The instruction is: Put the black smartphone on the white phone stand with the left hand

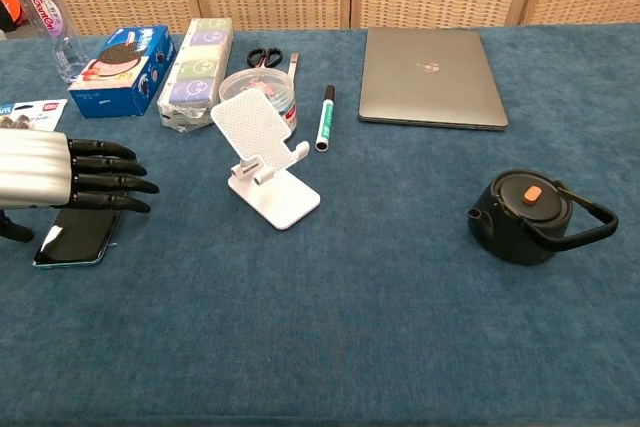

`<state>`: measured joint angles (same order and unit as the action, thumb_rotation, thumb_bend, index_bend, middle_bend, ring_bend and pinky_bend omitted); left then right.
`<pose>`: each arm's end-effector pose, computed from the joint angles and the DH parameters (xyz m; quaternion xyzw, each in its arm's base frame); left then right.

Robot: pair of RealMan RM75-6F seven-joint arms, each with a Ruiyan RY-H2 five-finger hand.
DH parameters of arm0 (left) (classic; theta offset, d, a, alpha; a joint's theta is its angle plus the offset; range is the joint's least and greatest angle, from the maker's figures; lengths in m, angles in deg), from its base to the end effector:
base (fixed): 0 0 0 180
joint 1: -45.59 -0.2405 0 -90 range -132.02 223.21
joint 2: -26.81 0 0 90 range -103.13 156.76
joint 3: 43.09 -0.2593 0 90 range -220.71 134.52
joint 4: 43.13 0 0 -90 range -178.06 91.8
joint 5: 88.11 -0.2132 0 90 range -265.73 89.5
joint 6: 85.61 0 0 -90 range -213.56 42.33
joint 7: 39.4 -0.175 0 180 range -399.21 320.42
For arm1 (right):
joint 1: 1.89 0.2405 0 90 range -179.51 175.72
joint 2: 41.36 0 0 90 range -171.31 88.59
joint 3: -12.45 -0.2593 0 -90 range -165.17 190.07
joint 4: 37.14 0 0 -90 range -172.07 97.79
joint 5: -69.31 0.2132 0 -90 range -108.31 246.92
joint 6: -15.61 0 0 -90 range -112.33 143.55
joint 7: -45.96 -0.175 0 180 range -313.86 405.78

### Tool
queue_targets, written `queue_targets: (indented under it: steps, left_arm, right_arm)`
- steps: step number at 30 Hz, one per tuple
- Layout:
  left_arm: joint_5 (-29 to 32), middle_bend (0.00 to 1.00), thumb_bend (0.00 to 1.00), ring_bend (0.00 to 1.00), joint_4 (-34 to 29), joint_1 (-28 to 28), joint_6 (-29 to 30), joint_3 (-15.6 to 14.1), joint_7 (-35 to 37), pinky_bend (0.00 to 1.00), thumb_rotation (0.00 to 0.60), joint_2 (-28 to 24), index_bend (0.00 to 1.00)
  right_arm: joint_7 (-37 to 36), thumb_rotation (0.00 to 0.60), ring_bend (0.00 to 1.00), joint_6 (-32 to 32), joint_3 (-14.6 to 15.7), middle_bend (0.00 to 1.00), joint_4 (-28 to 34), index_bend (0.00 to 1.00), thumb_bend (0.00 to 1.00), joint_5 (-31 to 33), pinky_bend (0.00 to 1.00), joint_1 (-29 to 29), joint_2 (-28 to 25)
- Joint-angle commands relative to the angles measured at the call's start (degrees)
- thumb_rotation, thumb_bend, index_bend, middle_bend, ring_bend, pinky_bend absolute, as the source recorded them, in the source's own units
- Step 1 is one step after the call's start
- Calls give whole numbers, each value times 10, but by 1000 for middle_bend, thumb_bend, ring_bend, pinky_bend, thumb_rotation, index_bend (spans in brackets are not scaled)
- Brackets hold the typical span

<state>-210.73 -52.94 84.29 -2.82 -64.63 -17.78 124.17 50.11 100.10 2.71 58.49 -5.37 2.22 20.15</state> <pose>-0.2954 0.3487 0.0044 -0.9512 0.0490 -0.2075 0.2232 -0.3289 -0.2292 0.1981 0.5196 -0.3886 0.3704 0.6647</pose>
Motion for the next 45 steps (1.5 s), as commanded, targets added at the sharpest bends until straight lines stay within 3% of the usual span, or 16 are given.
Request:
queue_targets:
  steps: [1,8,14,17,24,38,45]
  left_arm:
    - [8,0,69,0,2,0,-17,-3,8,97,600,10,60]
    - [23,23,146,45,6,-5,-35,-10,20,224,600,19,218]
    - [32,293,208,228,9,-9,-26,-15,23,360,600,18,496]
    - [36,357,282,280,10,-11,-20,-17,21,404,600,14,572]
    - [43,393,402,310,8,-11,-4,-21,0,428,600,4,611]
    - [53,415,391,331,-3,-10,15,-24,-22,440,600,-5,634]
    - [72,416,384,331,-6,-12,32,-10,-27,440,600,-11,635]
  right_arm:
    - [-5,600,0,-5,3,0,0,0,0,-3,0,1,1]
    - [-20,600,0,-16,5,0,-2,0,0,-2,0,3,0]
    - [-17,600,0,-15,7,0,-4,0,0,-4,0,4,3]
    - [-14,600,0,-16,8,0,-4,0,0,-4,0,4,4]
    - [-12,600,0,-16,8,0,-2,0,0,-4,0,5,4]
    - [-15,600,0,-14,9,0,1,0,0,-6,0,3,0]
    - [-17,600,0,-13,10,0,5,0,0,-8,0,2,-2]
